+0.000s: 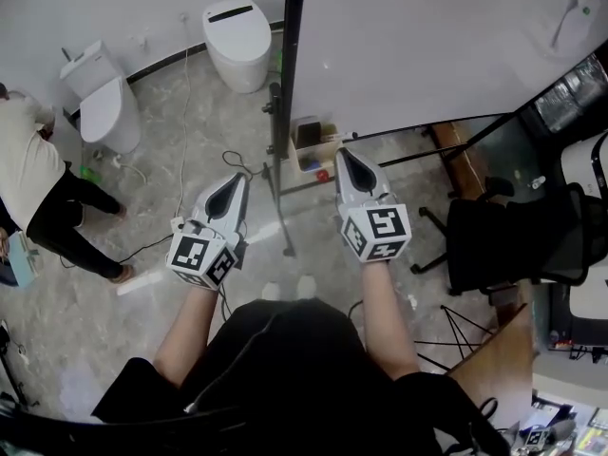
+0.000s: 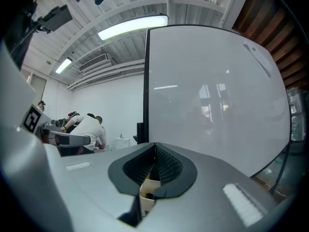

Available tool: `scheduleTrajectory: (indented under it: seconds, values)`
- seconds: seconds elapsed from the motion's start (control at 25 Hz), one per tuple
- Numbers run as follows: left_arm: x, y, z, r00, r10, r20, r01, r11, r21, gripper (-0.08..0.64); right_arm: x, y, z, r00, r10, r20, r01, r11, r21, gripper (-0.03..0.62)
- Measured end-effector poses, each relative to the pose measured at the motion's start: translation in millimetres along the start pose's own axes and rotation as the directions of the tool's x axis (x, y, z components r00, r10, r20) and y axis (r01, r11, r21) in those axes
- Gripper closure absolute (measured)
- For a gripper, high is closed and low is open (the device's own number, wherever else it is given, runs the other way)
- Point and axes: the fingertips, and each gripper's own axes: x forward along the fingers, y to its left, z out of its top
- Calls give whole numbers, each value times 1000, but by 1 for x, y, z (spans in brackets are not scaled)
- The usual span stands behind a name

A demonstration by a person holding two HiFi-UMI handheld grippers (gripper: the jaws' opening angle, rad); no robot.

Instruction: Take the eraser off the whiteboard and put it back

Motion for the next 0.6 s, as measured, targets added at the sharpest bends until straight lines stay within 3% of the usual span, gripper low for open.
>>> scheduleTrajectory:
  seconds: [0.32, 0.6]
  values:
    - [21, -9, -8, 1000, 12, -4, -12, 1000, 10, 555, 43, -11, -35, 997, 15, -74, -14, 1000, 15, 578]
    - [26, -14, -14, 1000, 22, -16, -21, 1000, 13, 555, 67, -8, -52, 992, 34, -125, -34, 999, 2, 520]
